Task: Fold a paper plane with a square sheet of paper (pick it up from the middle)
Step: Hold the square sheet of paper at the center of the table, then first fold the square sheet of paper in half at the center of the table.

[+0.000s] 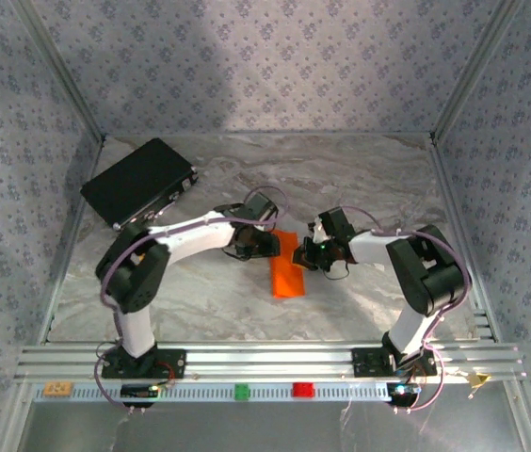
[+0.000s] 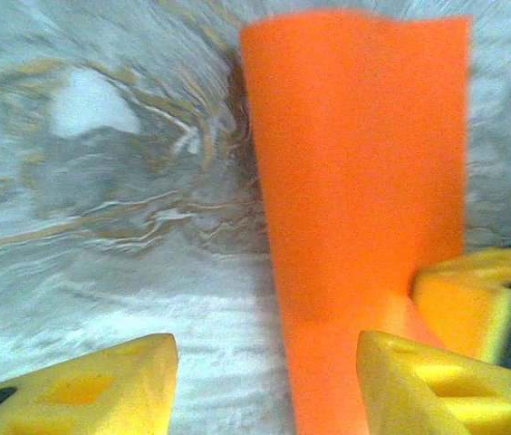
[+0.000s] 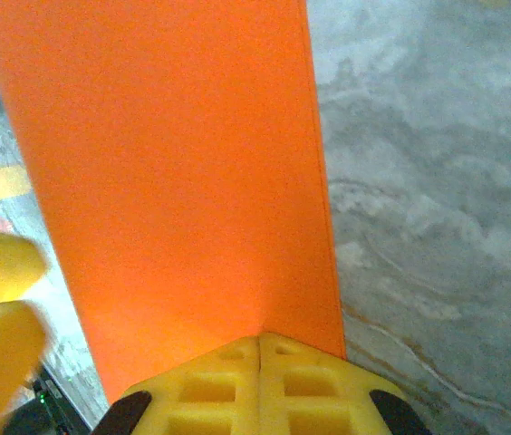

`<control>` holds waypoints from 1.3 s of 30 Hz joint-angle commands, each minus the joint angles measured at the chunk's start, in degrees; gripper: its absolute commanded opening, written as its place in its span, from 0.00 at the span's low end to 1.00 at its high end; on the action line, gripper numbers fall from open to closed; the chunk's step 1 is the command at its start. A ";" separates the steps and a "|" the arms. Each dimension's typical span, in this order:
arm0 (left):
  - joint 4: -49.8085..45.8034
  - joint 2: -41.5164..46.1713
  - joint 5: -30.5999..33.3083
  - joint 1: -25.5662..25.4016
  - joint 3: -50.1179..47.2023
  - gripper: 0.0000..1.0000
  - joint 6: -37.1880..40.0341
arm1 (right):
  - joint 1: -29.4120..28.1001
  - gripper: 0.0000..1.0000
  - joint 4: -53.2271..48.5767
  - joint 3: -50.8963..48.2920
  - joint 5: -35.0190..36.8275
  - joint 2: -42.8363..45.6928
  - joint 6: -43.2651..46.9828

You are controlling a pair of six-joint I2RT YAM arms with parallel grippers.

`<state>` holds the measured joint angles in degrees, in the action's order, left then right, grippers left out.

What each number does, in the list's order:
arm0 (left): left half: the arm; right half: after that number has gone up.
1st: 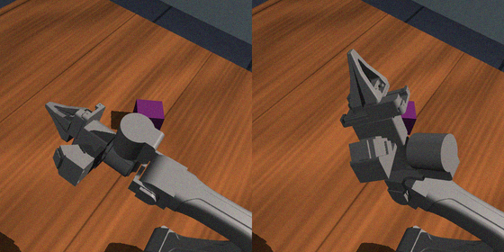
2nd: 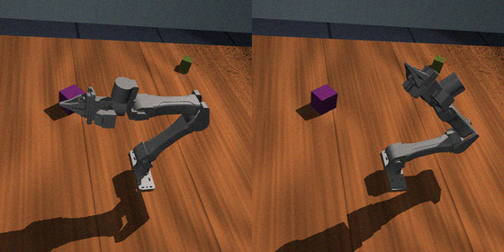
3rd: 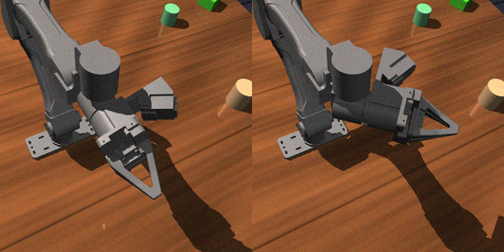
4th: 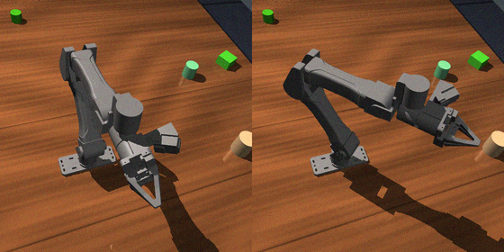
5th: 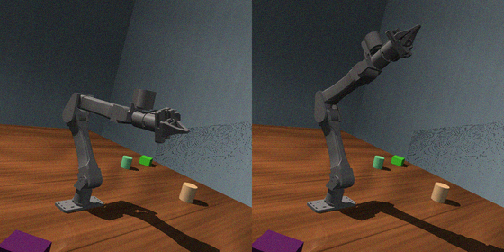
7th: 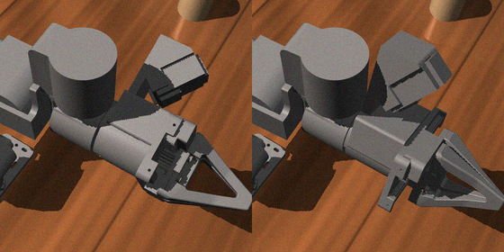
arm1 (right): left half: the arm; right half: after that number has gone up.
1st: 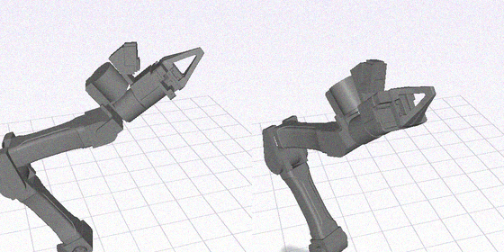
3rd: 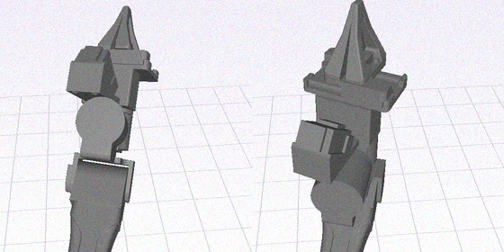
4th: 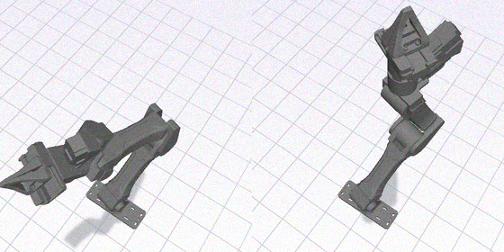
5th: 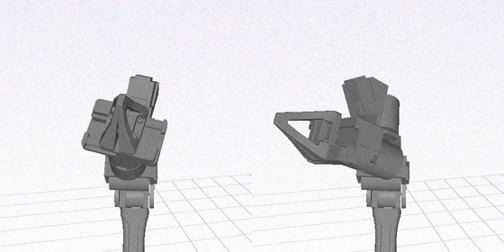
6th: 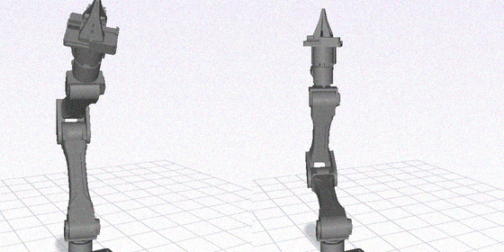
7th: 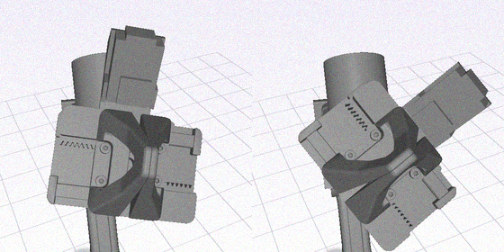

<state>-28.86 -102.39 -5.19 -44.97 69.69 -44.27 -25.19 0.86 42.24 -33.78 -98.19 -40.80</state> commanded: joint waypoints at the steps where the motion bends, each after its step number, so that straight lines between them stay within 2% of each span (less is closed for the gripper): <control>1: 5.18 7.76 0.99 1.69 -3.41 0.54 -2.03 | 0.81 0.00 -8.12 0.86 3.72 -3.41 3.86; 3: 9.83 10.18 -3.20 3.25 -6.51 0.49 -2.86 | 0.99 0.00 -8.12 0.92 3.72 -3.58 3.94; 7: 18.62 11.13 -11.84 5.21 -10.81 0.31 -5.32 | 1.12 0.00 -8.03 0.59 3.72 -3.50 3.63; 12: 27.31 7.56 -19.94 5.32 -12.54 0.01 -8.55 | 1.15 0.00 -7.87 -0.18 4.40 -3.15 3.10; 17: 33.04 3.69 -24.14 5.32 -13.69 0.00 -11.52 | 1.22 0.00 -7.61 -0.45 4.75 -3.04 2.66; 24: 34.75 -0.31 -26.57 5.31 -13.67 0.00 -12.41 | 1.14 0.00 -6.74 -1.02 4.87 -2.92 1.77; 39: 32.89 -5.27 -25.42 5.28 -15.06 0.00 -10.23 | 1.10 0.00 -6.28 -1.89 5.07 -2.64 1.33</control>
<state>4.75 -106.65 -30.65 -39.48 55.66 -56.03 -24.60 0.38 42.94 -34.57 -99.00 -39.16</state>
